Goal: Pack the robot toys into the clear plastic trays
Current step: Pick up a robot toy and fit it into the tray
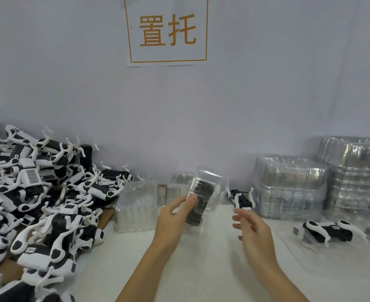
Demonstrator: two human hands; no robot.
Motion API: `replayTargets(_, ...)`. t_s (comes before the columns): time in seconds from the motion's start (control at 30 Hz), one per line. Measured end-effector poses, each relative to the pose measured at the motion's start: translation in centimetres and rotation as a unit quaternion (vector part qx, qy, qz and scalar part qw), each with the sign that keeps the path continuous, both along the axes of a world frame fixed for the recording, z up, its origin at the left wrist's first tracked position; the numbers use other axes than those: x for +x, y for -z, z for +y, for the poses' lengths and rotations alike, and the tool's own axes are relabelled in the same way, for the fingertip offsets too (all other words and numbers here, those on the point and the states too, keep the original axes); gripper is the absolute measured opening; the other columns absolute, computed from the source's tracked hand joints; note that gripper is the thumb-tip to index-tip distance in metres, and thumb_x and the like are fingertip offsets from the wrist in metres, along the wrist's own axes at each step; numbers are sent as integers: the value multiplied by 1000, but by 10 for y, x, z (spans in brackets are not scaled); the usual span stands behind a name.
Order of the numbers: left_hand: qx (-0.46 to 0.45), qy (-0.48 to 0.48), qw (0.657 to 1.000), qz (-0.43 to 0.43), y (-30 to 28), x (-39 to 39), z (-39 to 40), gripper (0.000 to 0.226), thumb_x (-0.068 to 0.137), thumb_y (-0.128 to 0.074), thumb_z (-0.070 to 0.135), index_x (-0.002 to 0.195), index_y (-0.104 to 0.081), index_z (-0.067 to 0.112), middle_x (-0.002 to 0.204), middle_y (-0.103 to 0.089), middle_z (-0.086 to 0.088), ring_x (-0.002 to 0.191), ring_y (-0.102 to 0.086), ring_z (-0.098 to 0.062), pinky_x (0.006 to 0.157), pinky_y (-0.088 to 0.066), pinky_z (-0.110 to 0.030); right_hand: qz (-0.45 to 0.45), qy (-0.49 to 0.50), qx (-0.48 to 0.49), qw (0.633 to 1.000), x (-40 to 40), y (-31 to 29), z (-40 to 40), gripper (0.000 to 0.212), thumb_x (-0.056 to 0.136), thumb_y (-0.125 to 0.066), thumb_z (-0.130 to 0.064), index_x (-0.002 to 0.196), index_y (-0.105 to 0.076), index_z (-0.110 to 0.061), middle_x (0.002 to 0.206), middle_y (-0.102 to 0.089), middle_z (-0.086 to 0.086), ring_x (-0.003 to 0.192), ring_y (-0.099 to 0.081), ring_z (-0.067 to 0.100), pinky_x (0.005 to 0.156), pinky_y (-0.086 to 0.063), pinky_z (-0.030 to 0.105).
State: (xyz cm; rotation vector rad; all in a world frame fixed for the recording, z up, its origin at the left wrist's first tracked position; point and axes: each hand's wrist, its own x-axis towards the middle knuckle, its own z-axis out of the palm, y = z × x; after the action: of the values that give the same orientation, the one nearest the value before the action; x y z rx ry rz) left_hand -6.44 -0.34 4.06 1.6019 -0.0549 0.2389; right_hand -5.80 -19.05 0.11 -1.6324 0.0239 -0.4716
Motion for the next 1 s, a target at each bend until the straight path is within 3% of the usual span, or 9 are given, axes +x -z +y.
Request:
replayTargets(0.07,-97,19,994,45,-4,-1,-3,55,60,-64,83,102,-73,49,116,-66,24,117,-60,-7,101,-47,-49,-50,-23,-42,998,-6,-2,8,28,100,-52,-12,101,-68,-34,97,-71,-10,86,-67,1,76,-52,22)
replayTargets(0.13,-190,42,976,97,-5,-2,-3,62,61,-62,83,109,-73,45,127,-62,12,119,-61,-27,97,-49,-59,-90,-49,-79,992,-11,-2,17,27,96,-61,-11,103,-68,-37,94,-72,-14,87,-67,-1,70,-50,12)
replayTargets(0.2,-261,71,953,136,-3,-1,-3,78,63,-62,81,123,-68,32,130,-65,-4,109,-68,-38,90,-51,-62,-120,-64,-105,985,-14,-3,23,28,92,-67,-12,104,-68,-37,93,-71,-20,87,-67,0,68,-49,10)
replayTargets(0.27,-296,90,939,154,-1,-1,-2,80,61,-63,81,117,-73,27,124,-66,-9,98,-72,-39,85,-54,-63,-144,-60,-122,980,-15,-5,25,30,90,-71,-12,104,-68,-38,92,-69,-24,87,-67,1,67,-49,11)
replayTargets(0.4,-323,128,923,166,5,3,-1,75,60,-66,80,111,-76,26,107,-75,-8,95,-73,-38,91,-48,-70,-172,-39,-140,974,-14,-6,22,34,86,-75,-8,100,-69,-39,92,-69,-24,86,-67,2,65,-48,12)
replayTargets(0.6,-338,161,912,170,8,4,3,80,64,-67,81,120,-72,25,129,-66,-10,110,-67,-41,96,-45,-70,-211,-22,-214,954,-13,-3,21,28,83,-78,-11,105,-73,-28,96,-66,-22,84,-66,7,64,-48,18)
replayTargets(0.67,-344,164,909,168,8,3,3,79,65,-66,80,121,-72,25,136,-60,-10,111,-66,-41,96,-44,-71,-213,-15,-210,954,-14,-3,21,29,83,-78,-13,104,-71,-32,97,-66,-22,84,-65,8,63,-48,18)
replayTargets(0.77,-338,172,911,161,8,4,3,82,61,-69,80,120,-72,24,128,-66,-9,111,-66,-41,95,-45,-70,-210,-13,-191,959,-15,-4,23,36,84,-77,-12,102,-66,-42,98,-66,-24,85,-65,7,63,-49,19)
replayTargets(1.0,-314,167,922,155,11,6,4,92,47,-78,81,119,-73,23,118,-71,-10,102,-70,-40,93,-45,-71,-205,-20,-201,958,-13,-1,22,30,83,-79,-14,102,-70,-36,96,-65,-24,85,-63,7,62,-44,11)
